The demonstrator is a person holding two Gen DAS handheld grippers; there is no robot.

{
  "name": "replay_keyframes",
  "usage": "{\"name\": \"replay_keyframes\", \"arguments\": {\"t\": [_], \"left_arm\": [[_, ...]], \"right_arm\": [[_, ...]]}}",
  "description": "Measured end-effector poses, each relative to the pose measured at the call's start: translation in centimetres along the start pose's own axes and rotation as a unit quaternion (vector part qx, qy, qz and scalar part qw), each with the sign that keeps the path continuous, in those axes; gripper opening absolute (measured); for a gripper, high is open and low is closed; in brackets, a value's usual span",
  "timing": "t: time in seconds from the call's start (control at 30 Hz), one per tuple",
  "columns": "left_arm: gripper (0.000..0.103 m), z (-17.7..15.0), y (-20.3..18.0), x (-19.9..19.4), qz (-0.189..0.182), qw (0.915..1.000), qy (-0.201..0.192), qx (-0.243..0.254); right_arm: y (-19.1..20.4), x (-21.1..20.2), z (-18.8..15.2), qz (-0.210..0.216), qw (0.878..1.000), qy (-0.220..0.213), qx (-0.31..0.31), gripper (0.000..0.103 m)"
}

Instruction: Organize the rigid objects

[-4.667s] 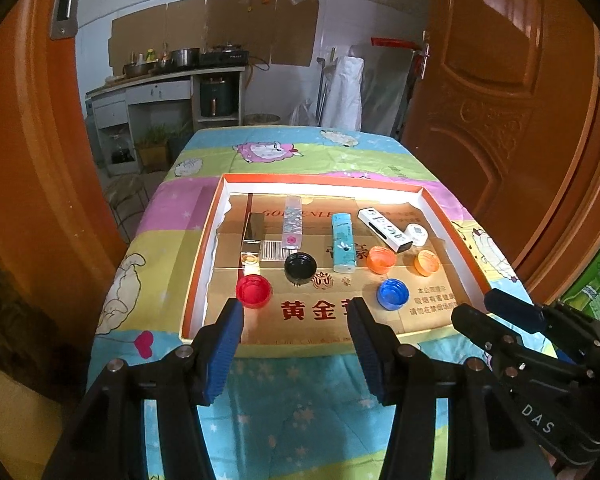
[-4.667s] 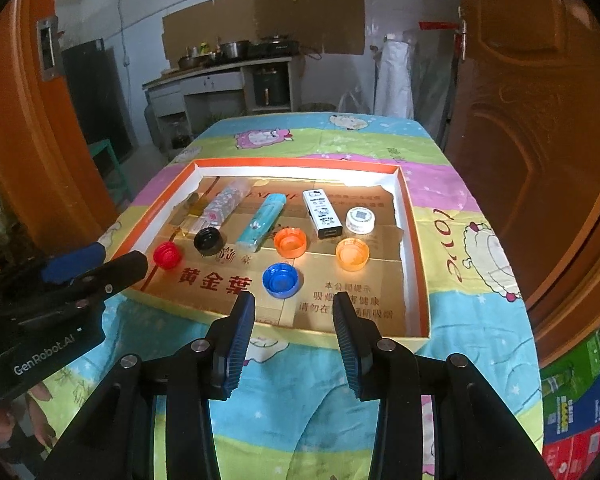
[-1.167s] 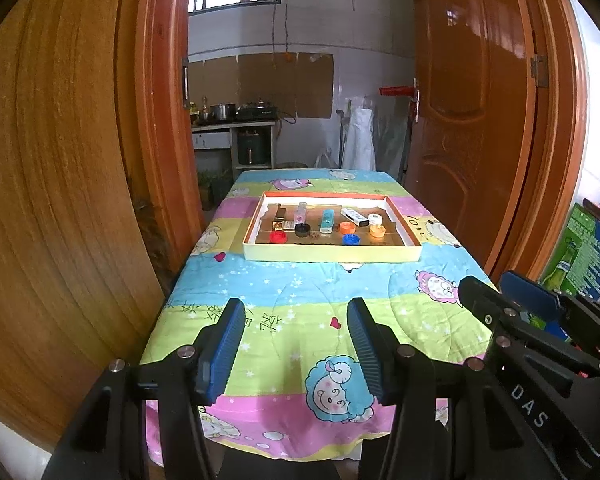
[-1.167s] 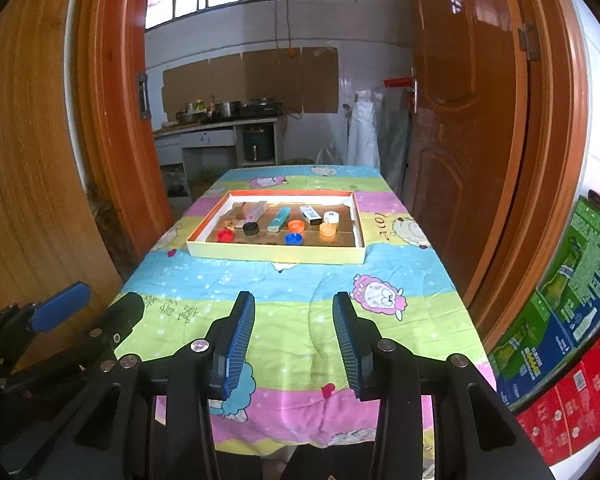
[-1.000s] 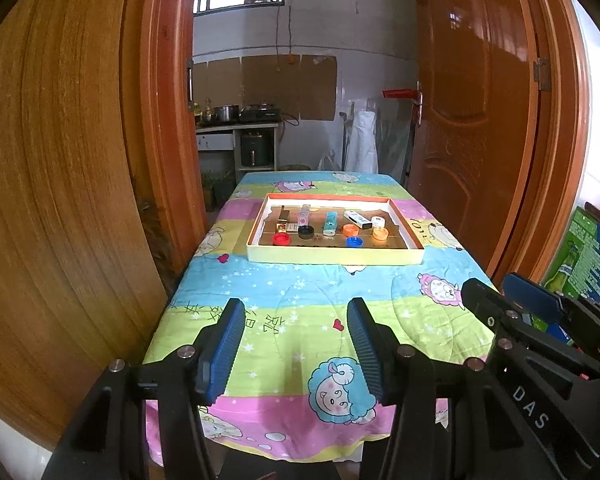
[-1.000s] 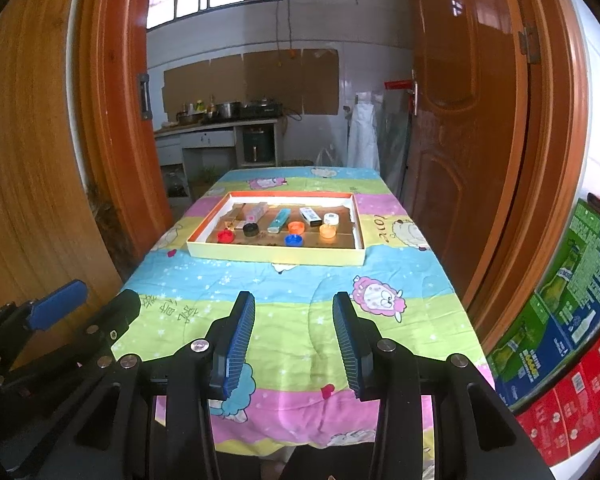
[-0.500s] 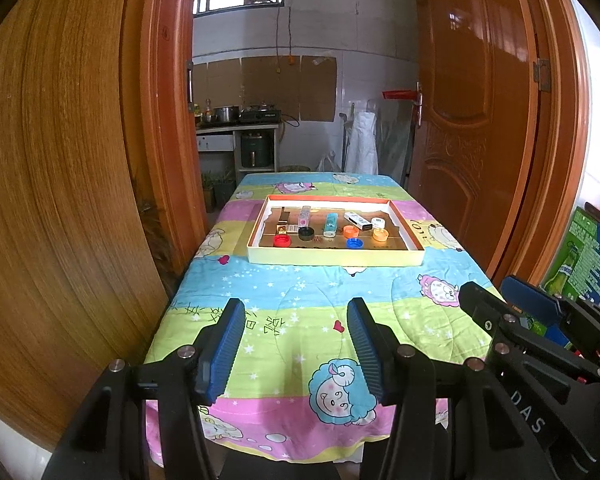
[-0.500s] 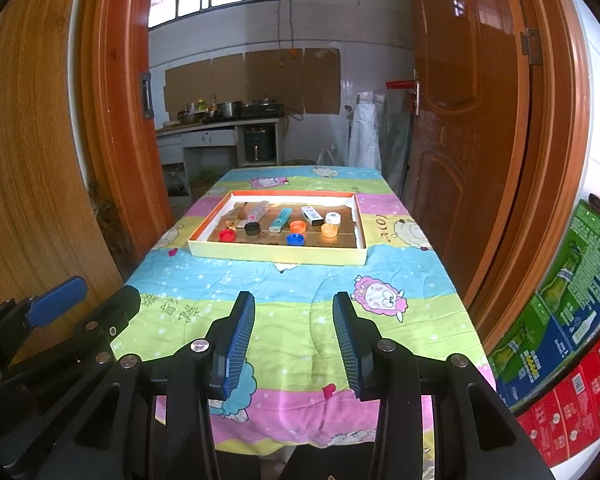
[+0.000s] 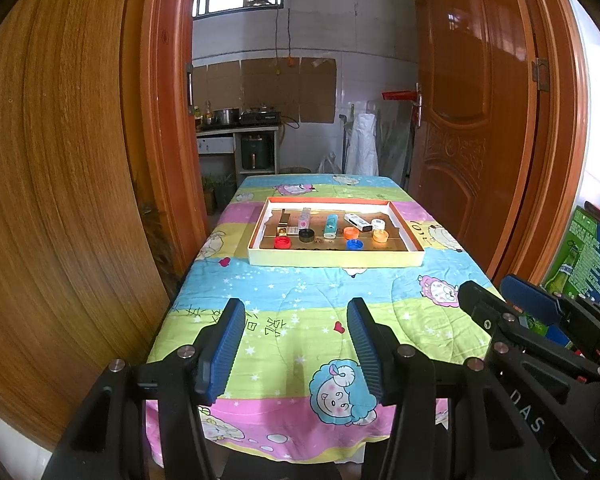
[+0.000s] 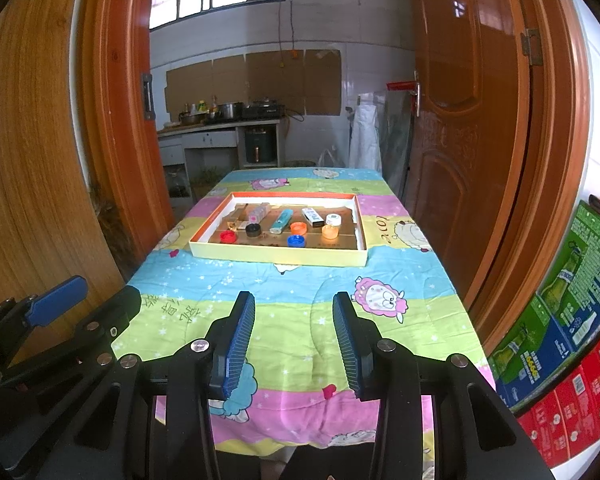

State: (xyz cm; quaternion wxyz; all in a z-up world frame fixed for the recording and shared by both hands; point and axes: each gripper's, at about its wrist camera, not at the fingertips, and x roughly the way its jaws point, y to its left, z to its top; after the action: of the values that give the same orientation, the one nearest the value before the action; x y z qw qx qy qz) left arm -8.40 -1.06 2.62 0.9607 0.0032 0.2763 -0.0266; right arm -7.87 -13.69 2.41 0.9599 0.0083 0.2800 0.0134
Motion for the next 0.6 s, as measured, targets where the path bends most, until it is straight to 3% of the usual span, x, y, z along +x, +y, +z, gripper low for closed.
{"name": "replay_keyframes", "arguments": {"t": [0.6], "left_arm": [[0.053,0.13,0.04,-0.26,0.003,1.0,0.0,0.002]], "right_arm": [[0.28,-0.05,0.23,0.001,1.0,0.0,-0.003,0.042]]}}
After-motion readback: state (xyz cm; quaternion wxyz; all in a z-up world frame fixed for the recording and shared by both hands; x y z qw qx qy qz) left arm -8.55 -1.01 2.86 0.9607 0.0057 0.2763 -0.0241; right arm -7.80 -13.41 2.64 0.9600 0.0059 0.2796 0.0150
